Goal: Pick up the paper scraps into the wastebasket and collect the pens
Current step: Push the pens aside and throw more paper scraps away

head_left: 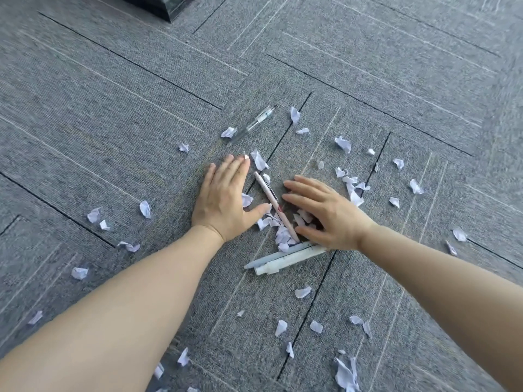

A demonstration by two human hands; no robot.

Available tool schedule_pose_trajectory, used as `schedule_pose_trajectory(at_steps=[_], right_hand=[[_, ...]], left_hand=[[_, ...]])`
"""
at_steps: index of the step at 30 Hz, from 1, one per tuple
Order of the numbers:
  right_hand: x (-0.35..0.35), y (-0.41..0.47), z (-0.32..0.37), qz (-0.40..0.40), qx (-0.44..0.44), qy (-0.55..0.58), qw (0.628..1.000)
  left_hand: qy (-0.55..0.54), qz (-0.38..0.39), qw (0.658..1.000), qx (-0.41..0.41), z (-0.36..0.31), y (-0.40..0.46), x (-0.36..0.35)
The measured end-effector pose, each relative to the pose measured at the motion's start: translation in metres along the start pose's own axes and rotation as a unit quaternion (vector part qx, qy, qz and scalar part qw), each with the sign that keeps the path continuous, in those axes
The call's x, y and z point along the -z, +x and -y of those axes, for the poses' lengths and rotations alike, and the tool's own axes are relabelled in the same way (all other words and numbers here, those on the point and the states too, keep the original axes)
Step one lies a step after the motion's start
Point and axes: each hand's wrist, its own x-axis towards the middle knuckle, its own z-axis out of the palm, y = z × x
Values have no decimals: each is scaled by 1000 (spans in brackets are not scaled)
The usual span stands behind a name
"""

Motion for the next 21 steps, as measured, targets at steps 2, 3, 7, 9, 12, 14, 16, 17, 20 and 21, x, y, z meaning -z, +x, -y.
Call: schedule_pose_trajectory(at_steps=[2, 3, 7, 9, 12, 14, 16, 17, 20, 21], right_hand=[[-4, -7, 2, -16, -3, -8, 1000], [-5, -8, 4, -28, -10, -5, 1000], [-11, -14, 19, -67, -40, 19, 997], [-16, -25, 27, -74, -47, 34, 996], [-22, -40, 34, -77, -52, 43, 995], [-22, -43, 36, -82, -56, 24, 995], [-17, -35, 37, -86, -67, -13, 994], [-14, -29, 38, -87, -77, -37, 993], [-7, -14, 43, -69, -88, -106, 988], [-5, -14, 44, -62, -84, -115, 988]], left_hand=[[-20, 2, 999, -27, -1, -1, 2], [-31, 3, 999, -43, -1, -3, 2], [-60, 8, 995, -83, -11, -17, 3], [-78, 0, 994, -73, -21, -31, 0], [-49, 2, 996, -76, -36, -53, -4], [-17, 2, 996, -85, -44, -63, -5], [4, -23, 996, -83, -47, -62, -4], [17, -36, 996, -85, -49, -60, -3], [48, -48, 993, -96, -52, -51, -2], [49, -46, 993, -99, -53, -49, -3]])
